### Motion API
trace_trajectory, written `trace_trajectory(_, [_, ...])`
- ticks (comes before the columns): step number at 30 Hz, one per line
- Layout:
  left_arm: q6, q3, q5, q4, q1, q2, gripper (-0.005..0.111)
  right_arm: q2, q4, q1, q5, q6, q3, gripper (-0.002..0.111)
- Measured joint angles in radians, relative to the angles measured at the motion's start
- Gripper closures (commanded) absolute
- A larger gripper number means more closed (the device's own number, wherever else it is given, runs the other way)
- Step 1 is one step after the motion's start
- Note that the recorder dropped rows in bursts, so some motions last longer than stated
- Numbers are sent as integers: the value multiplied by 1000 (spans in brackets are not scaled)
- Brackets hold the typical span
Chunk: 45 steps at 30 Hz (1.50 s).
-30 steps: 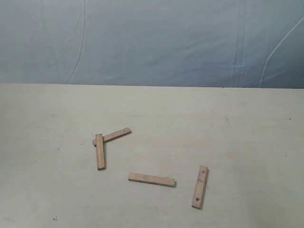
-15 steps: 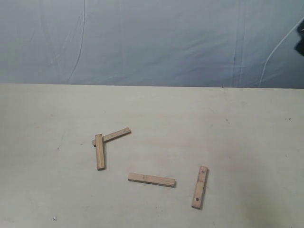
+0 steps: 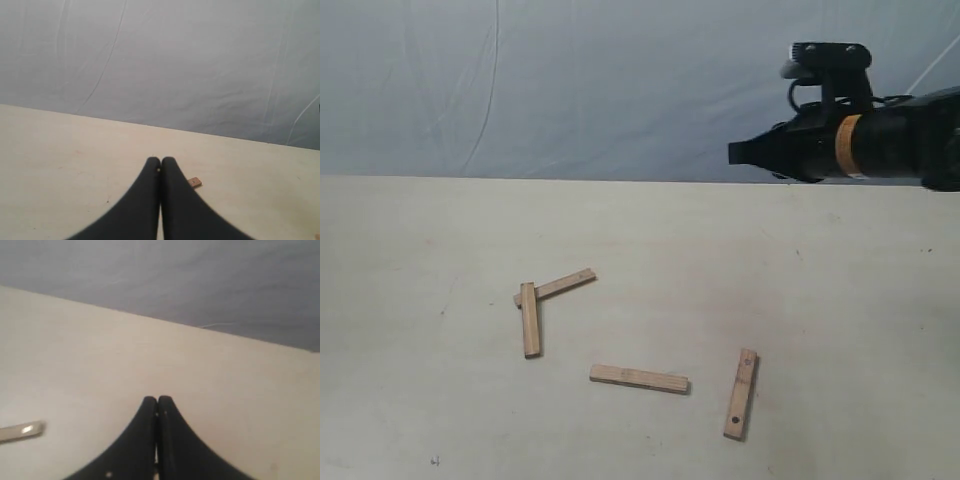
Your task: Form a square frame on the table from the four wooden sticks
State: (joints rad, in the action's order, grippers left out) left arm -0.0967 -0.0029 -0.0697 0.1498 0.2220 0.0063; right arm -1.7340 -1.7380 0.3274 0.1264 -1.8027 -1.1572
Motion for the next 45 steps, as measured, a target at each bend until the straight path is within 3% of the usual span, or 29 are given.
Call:
trace_trajectory(3, [0, 0, -3, -10, 0, 0, 107, -30, 27, 97, -360, 121, -11, 109])
trace_trajectory(5, [0, 0, -3, -12, 0, 0, 107, -61, 160, 148, -559, 368, -53, 109])
trace_trajectory(7, [0, 0, -3, -17, 0, 0, 107, -103, 378, 180, -707, 698, -154, 109])
trace_trajectory(12, [0, 0, -3, -16, 0, 0, 107, -213, 1257, 185, -1010, 1721, -411, 109])
trace_trajectory(14, [0, 0, -3, -16, 0, 0, 107, -238, 1534, 188, -1114, 1984, -457, 102])
trace_trajectory(16, [0, 0, -3, -16, 0, 0, 107, -259, 1732, 208, -1169, 2159, -476, 88])
trace_trajectory(19, [0, 0, -3, -16, 0, 0, 107, -295, 1874, 258, -1205, 2259, -480, 61])
trace_trajectory(21, [0, 0, -3, -16, 0, 0, 107, -323, 1898, 291, -1210, 2278, -482, 53])
trace_trajectory(29, [0, 0, -3, -17, 0, 0, 107, -441, 1844, 412, -1208, 2335, -482, 53])
trace_trajectory(42, [0, 0, -3, -17, 0, 0, 107, -521, 1790, 421, -1059, 2343, -468, 53])
trace_trajectory(44, [0, 0, -3, -17, 0, 0, 107, -523, 1789, 421, -1061, 2344, -468, 62])
trace_trajectory(45, [0, 0, -3, -17, 0, 0, 107, -523, 1789, 421, -1061, 2344, -468, 72])
